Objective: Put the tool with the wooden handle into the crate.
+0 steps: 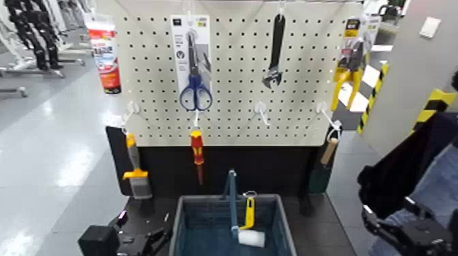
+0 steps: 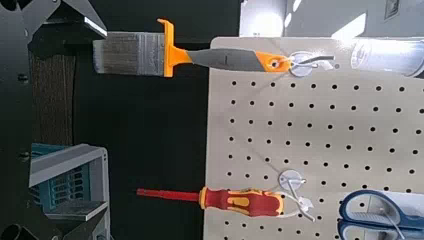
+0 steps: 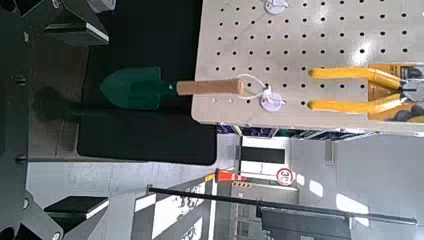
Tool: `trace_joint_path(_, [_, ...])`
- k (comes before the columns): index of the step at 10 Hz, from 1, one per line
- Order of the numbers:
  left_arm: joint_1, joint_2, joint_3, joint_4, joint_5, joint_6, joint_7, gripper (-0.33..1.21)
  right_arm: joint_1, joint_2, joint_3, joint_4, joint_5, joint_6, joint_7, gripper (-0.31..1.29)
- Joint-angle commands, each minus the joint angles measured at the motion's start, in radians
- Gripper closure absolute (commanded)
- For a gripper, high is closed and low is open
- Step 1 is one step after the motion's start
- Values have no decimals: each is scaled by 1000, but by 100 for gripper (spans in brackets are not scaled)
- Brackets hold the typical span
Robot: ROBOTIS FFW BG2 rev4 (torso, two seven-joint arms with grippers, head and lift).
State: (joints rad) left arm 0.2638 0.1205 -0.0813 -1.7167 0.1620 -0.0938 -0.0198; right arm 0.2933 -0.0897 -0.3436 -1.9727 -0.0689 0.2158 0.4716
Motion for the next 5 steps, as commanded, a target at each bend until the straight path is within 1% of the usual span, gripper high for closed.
trace_joint_path(1, [0, -1, 0, 2, 4, -4, -3, 11, -79, -51, -31, 54, -3, 8, 45, 16])
trace_joint_path(3, [-1, -4, 0, 2, 4, -7, -3, 11, -141, -77, -35, 123, -6, 8, 91, 16])
trace_joint_path(5, [-1, -5, 2, 3, 4, -10, -3, 11, -201, -111, -15, 204, -14, 8, 127, 16])
